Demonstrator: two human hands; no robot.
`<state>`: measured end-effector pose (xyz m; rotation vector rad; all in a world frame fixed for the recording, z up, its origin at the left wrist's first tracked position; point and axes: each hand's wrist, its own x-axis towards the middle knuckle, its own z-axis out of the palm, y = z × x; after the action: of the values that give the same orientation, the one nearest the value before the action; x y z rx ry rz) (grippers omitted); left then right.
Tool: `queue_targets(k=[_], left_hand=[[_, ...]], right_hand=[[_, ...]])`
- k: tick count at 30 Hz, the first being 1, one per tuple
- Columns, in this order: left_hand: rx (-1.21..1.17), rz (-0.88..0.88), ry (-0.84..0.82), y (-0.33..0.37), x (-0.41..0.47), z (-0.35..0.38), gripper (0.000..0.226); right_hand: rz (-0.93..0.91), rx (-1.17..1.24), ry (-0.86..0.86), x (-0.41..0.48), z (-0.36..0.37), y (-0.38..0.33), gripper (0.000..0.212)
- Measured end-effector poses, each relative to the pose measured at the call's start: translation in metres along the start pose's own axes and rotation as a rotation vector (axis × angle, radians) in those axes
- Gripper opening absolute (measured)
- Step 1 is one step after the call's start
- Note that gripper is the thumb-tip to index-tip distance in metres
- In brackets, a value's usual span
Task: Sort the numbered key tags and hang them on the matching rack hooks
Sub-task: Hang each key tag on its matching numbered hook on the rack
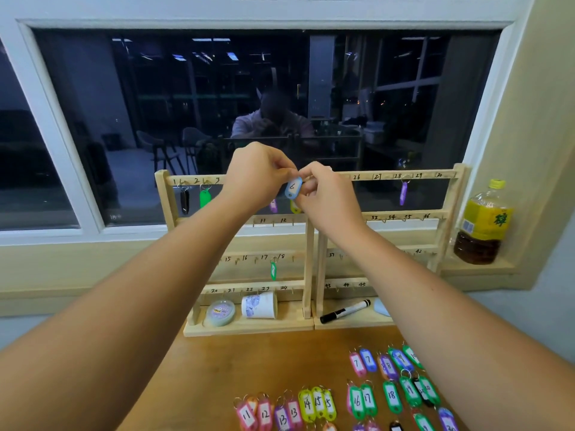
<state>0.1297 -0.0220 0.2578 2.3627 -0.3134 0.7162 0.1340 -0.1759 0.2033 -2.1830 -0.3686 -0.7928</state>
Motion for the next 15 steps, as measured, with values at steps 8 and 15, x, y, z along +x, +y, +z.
queue_targets(k=[8,15], left_hand=[[0.077,-0.005,-0.04,0.004,0.009,0.0,0.013],[0.112,-0.005,-0.089,0.004,0.007,-0.002,0.009]], right_hand=[[0.089,0.124,0.074,-0.038,-0.017,0.017,0.022],[0.125,0.143,0.037,-0.089,-0.032,0.033,0.023]])
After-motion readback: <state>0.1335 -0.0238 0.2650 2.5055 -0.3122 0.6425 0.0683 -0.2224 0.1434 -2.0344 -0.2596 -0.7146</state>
